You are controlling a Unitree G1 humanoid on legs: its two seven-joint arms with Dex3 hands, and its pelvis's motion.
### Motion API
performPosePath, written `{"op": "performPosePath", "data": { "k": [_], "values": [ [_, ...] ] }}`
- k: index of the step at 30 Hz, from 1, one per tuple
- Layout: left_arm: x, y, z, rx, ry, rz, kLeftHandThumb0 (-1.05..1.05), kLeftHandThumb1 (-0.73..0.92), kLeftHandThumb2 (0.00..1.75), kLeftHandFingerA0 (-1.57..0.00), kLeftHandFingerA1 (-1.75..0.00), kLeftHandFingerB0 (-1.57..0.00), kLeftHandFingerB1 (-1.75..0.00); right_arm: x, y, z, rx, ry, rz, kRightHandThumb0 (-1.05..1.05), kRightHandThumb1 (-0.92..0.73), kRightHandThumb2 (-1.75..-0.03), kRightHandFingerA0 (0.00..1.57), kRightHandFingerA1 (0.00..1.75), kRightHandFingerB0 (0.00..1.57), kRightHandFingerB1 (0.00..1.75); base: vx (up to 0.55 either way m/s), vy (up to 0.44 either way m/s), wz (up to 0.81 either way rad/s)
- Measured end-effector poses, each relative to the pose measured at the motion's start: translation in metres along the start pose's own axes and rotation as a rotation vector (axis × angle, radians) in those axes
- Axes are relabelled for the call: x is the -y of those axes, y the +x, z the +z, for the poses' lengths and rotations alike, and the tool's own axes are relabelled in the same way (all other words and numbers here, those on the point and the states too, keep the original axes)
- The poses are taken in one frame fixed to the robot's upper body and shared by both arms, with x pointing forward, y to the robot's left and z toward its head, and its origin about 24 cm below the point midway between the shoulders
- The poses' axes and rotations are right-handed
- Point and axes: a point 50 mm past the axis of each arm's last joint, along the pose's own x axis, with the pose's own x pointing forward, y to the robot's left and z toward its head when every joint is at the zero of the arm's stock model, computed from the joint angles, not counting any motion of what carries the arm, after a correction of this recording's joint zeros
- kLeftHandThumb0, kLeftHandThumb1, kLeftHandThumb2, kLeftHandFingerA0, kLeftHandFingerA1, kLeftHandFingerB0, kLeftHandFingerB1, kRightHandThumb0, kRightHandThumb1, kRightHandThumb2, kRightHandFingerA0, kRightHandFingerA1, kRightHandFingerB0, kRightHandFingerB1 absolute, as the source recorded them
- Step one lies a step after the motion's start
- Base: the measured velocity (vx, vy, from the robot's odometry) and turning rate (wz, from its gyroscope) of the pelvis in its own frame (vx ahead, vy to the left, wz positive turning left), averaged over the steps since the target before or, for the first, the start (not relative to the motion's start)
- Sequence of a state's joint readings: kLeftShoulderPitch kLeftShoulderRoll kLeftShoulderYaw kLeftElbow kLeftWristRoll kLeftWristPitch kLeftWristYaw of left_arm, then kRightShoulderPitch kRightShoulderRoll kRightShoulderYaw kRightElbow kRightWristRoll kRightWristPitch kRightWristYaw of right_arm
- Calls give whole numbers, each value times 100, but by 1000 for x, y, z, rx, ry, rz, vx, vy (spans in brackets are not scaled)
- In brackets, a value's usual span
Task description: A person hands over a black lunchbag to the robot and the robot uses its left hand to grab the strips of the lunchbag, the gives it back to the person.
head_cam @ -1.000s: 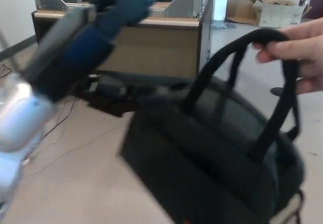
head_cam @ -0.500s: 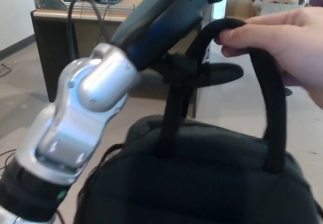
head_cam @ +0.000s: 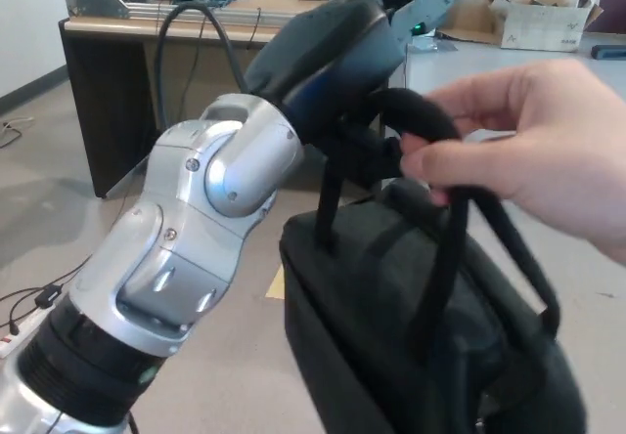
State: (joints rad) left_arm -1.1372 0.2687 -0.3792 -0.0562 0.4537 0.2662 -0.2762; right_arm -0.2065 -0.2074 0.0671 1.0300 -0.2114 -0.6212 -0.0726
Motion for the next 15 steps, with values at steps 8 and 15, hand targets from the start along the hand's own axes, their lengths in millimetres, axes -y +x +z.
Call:
{"op": "performPosePath", "data": {
  "k": [8,15],
  "values": [
    [18,9,0,-32,-55,47,-31,54,57,-61,-150,-61,-145,0,0,0,-1,-2,2,-64,-77,-63,46,43,44,39,0,0,0],
    [43,18,8,-10,-159,86,-29,67,58,-81,-175,-62,-175,-3,1,1,2,2,10,-63,-77,-63,47,42,46,39,0,0,0]
  ]
}}
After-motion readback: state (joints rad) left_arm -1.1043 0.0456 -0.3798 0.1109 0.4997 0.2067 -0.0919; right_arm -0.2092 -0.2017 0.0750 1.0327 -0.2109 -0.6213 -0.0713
